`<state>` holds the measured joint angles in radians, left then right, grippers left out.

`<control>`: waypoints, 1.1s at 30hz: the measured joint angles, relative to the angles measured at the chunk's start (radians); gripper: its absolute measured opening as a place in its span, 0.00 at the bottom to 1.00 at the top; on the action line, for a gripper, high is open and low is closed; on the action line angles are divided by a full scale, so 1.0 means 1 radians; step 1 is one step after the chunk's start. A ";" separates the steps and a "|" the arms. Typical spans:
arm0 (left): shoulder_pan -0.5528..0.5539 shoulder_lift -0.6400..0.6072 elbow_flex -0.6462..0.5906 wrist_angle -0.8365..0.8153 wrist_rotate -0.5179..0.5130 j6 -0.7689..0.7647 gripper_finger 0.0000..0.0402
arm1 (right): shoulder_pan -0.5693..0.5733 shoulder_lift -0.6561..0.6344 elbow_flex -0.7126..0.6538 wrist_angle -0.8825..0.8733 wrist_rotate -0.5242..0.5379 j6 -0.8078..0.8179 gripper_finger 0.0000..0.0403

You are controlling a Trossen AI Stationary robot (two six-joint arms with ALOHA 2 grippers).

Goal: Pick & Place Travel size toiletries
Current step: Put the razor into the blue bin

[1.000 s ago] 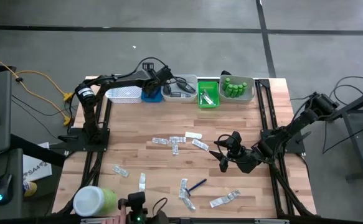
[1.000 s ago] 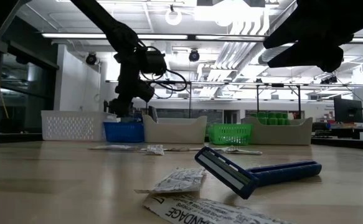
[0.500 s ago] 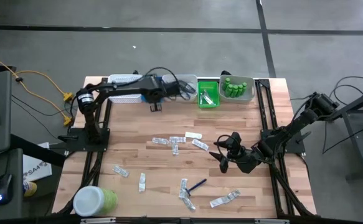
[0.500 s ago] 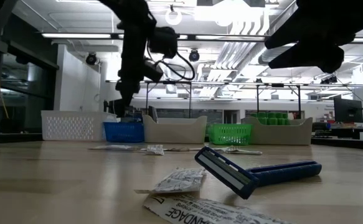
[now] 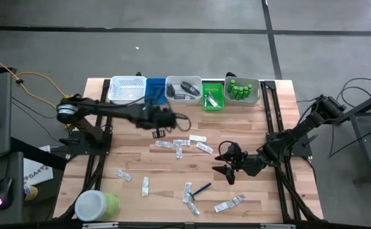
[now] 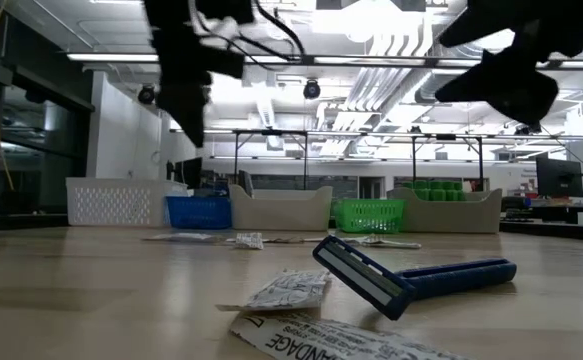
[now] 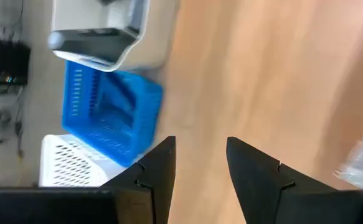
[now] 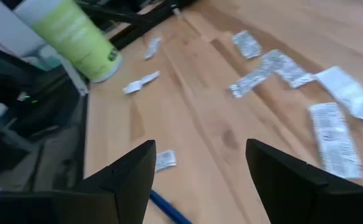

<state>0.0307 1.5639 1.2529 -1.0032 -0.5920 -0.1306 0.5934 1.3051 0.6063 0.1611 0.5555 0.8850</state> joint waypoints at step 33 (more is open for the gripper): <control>-0.821 -0.267 -0.379 0.169 -0.454 -0.559 0.35 | -0.013 0.592 0.815 -0.428 -0.250 0.112 0.60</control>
<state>-0.7899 1.2964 0.8742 -0.8341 -1.0463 -0.6891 0.5804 1.8973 1.4218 -0.2665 0.3058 0.9970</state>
